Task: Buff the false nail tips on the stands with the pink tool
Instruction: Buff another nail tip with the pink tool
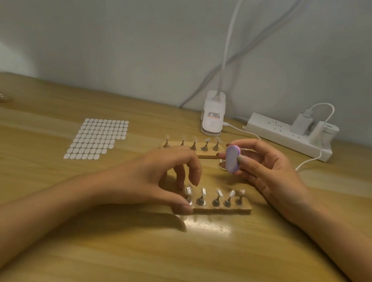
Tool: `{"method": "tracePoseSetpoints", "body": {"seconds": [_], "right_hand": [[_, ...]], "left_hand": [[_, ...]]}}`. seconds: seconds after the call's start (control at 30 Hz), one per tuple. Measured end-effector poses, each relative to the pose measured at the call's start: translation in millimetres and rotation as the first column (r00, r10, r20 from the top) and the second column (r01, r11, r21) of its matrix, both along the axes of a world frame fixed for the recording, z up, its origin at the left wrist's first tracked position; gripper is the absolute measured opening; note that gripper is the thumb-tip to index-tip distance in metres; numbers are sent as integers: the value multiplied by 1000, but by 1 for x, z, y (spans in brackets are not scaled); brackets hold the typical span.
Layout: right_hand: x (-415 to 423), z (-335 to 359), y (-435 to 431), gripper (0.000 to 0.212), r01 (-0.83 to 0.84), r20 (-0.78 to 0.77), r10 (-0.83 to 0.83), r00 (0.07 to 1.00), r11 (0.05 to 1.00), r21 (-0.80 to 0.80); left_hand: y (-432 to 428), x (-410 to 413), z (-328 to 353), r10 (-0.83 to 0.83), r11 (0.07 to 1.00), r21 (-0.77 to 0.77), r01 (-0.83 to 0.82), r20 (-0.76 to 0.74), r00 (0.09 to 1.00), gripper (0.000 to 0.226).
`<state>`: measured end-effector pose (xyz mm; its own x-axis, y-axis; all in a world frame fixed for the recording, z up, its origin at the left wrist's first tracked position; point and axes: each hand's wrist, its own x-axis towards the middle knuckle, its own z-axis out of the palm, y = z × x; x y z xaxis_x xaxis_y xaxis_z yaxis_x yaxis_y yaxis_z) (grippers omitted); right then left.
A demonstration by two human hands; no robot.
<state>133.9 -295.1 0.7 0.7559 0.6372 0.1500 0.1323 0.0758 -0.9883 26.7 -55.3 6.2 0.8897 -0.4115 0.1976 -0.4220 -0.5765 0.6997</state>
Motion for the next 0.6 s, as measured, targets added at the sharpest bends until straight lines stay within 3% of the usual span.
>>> {"method": "tracePoseSetpoints", "body": {"seconds": [0.2, 0.33, 0.47, 0.6], "right_hand": [[-2, -3, 1, 35, -6, 87, 5, 996, 1000, 6], [0, -4, 1, 39, 39, 113, -40, 993, 999, 12], [-1, -5, 2, 22, 60, 155, -60, 986, 998, 3], [-2, -6, 2, 32, 71, 161, -77, 984, 997, 41]], "left_hand": [[-1, 4, -5, 86, 992, -90, -88, -26, 996, 17], [1, 6, -6, 113, 980, -152, -124, -84, 990, 15], [0, 2, -5, 54, 995, -82, -51, 35, 998, 14], [2, 0, -4, 7, 1000, -4, -6, 160, 987, 19]]}}
